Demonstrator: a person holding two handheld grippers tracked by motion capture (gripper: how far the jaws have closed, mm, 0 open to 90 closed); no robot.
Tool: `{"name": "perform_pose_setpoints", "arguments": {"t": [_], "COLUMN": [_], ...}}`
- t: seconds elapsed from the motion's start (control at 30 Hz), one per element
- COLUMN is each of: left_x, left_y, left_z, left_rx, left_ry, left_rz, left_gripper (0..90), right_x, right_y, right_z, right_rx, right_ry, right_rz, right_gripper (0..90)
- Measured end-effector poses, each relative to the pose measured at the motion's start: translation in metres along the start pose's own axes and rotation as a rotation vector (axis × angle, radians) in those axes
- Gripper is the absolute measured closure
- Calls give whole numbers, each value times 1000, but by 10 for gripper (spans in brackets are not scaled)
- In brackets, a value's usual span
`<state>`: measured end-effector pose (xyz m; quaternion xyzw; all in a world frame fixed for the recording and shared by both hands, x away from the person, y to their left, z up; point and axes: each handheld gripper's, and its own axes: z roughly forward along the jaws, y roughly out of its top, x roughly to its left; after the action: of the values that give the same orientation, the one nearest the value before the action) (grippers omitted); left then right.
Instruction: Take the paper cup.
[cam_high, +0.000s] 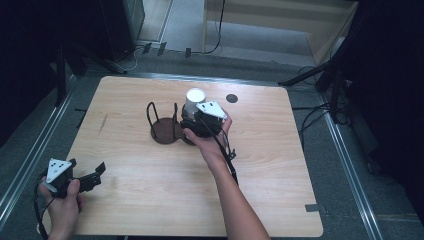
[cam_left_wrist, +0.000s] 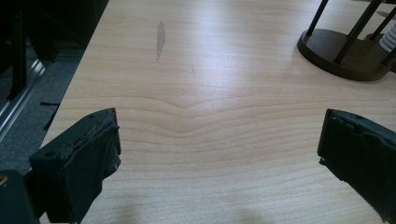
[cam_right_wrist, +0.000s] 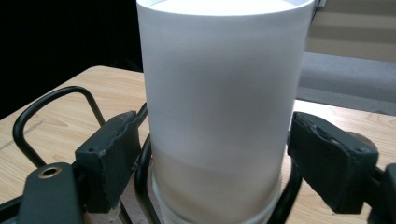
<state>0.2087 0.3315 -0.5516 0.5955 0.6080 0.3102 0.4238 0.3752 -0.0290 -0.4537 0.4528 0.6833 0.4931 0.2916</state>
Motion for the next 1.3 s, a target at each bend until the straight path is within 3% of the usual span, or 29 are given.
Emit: {"name": "perform_pose_setpoints", "arguments": {"t": [0.2,0.43,0.57,0.77,0.97,1.3], "left_x": [0,1,1,1,1,1], "left_y": [0,0,0,0,0,0], "left_z": [0,0,0,0,0,0], "left_rx": [-1,4,4,3,2,2], "left_ry": [-5,-9,-11,-13,-13,-15], "left_rz": [-3,-4,-6,-6,-5,-4], "left_gripper": [0,0,0,0,0,0], "right_x": [3,2,2,3,2,1], "right_y": [1,-1,0,8,14,26], "right_z": [8,13,12,6,2,-7], "right_rx": [3,-11,-23,-80,-99,-169], "right_ry": [-18,-35,-33,-38,-34,-29], "right_rz": [-9,20,1,3,18,-3], "right_gripper": [181,240,252,263,263,268]}}
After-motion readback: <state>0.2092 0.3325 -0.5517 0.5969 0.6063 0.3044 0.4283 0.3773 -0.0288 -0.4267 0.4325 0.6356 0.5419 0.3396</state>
